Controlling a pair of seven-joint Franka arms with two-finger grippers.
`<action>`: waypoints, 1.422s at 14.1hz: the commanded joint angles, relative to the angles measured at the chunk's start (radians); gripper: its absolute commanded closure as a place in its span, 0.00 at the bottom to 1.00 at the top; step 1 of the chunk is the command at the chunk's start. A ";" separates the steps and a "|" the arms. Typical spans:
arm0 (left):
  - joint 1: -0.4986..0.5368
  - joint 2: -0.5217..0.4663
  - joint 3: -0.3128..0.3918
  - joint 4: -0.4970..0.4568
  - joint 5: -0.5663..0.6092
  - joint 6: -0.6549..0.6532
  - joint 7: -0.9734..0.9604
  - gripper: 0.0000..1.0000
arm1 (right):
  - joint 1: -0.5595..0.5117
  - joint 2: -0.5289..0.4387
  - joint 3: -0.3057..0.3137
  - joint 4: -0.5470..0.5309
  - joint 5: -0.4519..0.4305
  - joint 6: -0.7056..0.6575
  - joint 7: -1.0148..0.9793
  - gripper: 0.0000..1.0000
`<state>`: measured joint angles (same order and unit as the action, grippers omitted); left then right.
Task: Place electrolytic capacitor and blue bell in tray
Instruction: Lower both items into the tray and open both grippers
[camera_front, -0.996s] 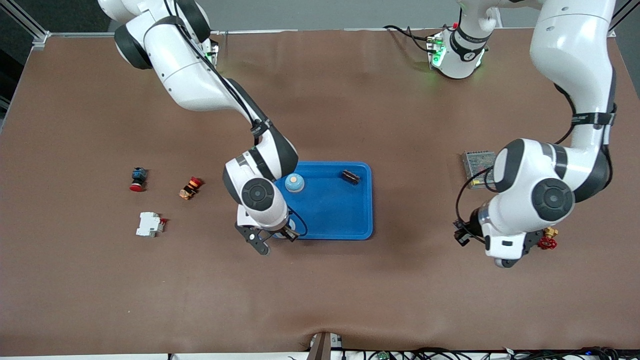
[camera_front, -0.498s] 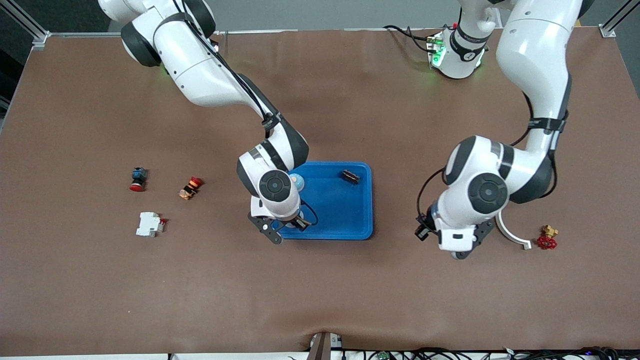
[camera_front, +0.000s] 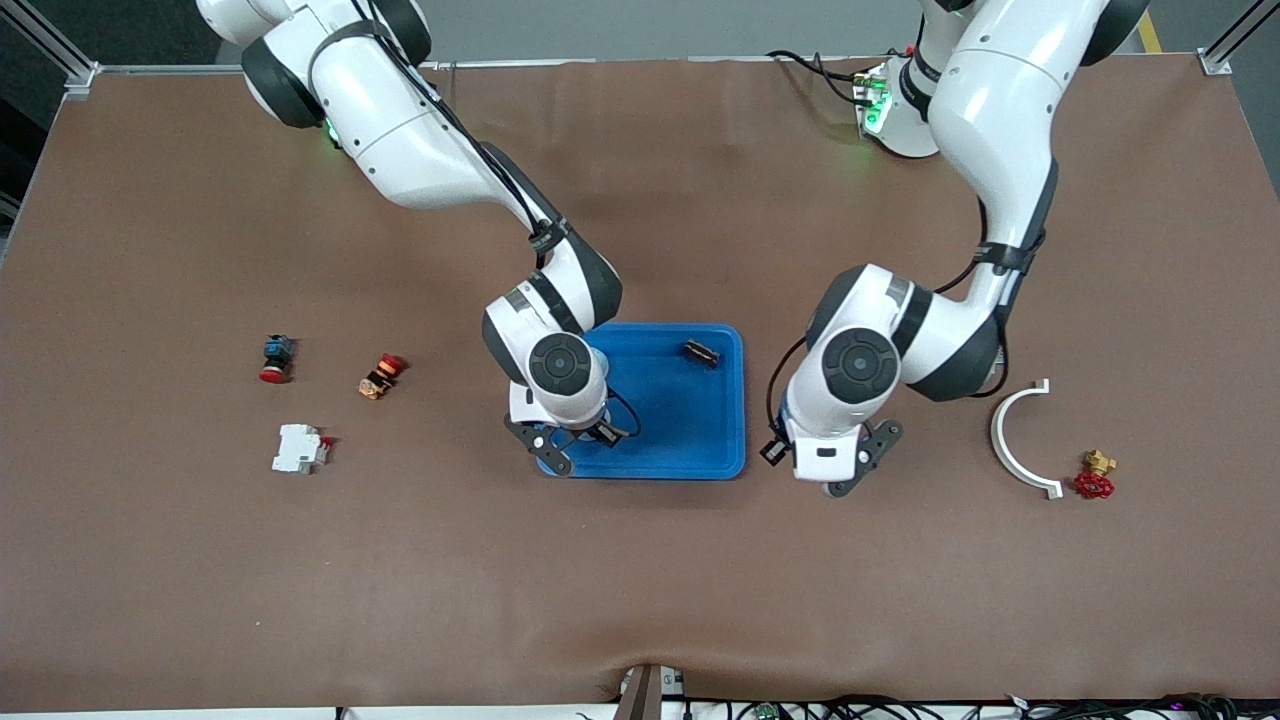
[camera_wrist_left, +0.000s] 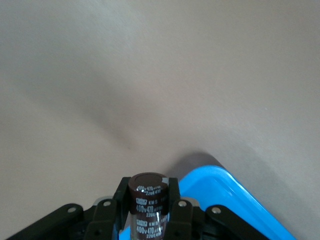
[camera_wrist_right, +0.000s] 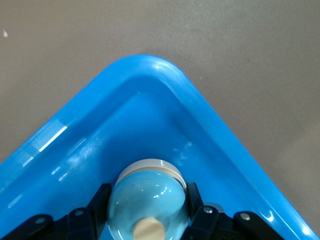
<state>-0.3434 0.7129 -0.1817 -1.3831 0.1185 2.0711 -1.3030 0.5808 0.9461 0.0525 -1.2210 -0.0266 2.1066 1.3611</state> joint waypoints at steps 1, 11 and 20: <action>-0.043 0.029 0.010 0.029 0.020 0.058 -0.062 0.92 | 0.004 -0.044 0.000 -0.072 0.004 0.018 0.015 1.00; -0.149 0.118 0.008 0.024 0.024 0.202 -0.117 0.92 | 0.004 -0.058 -0.002 -0.121 -0.009 0.058 0.015 1.00; -0.148 0.123 0.010 -0.016 0.026 0.195 -0.163 0.92 | 0.004 -0.063 -0.003 -0.160 -0.012 0.116 0.027 0.16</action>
<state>-0.4876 0.8369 -0.1770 -1.3918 0.1203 2.2701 -1.4377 0.5808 0.9025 0.0518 -1.3347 -0.0278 2.2021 1.3626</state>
